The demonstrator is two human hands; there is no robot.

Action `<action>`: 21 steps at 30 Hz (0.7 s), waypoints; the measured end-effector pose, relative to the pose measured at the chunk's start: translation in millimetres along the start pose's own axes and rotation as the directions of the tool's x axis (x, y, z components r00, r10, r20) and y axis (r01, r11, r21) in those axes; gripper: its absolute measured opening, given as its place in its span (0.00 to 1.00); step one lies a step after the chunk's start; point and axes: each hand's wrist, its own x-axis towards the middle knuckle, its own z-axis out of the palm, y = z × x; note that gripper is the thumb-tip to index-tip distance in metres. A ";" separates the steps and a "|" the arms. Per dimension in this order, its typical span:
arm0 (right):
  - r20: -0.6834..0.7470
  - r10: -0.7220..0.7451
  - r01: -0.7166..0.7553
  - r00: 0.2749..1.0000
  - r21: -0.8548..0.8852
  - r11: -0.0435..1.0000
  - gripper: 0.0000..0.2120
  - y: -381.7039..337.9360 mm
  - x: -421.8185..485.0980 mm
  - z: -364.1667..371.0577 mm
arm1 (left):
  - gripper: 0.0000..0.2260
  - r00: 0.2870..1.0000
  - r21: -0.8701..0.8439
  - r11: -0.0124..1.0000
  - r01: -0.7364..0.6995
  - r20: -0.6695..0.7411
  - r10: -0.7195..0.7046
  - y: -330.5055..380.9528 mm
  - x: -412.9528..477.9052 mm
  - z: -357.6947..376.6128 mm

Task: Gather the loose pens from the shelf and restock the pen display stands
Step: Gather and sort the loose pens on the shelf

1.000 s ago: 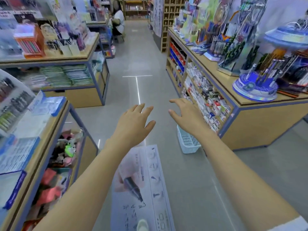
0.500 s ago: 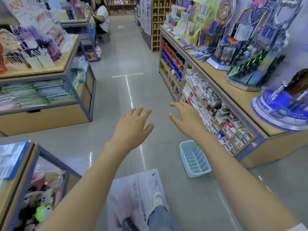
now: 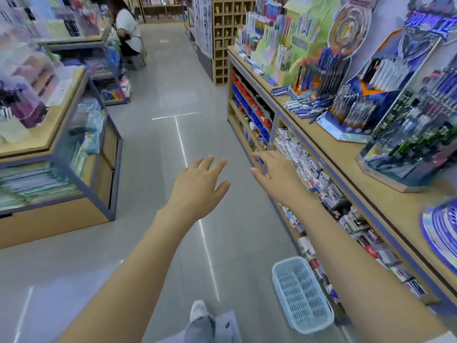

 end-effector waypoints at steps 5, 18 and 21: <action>-0.020 0.075 -0.075 0.997 -0.005 0.997 0.18 28.9 98.7 29.4 | 0.25 0.997 -0.024 0.997 -0.070 0.023 0.070 -40.6 111.9 9.5; -0.112 0.245 -0.245 0.963 0.011 0.969 0.18 91.6 356.5 48.8 | 0.25 0.960 -0.017 0.963 -0.268 0.076 0.268 -118.5 408.0 -3.6; -0.111 0.256 -0.258 0.960 -0.004 0.966 0.18 117.7 399.8 49.4 | 0.25 0.947 -0.034 0.950 -0.310 0.078 0.311 -120.5 460.1 0.0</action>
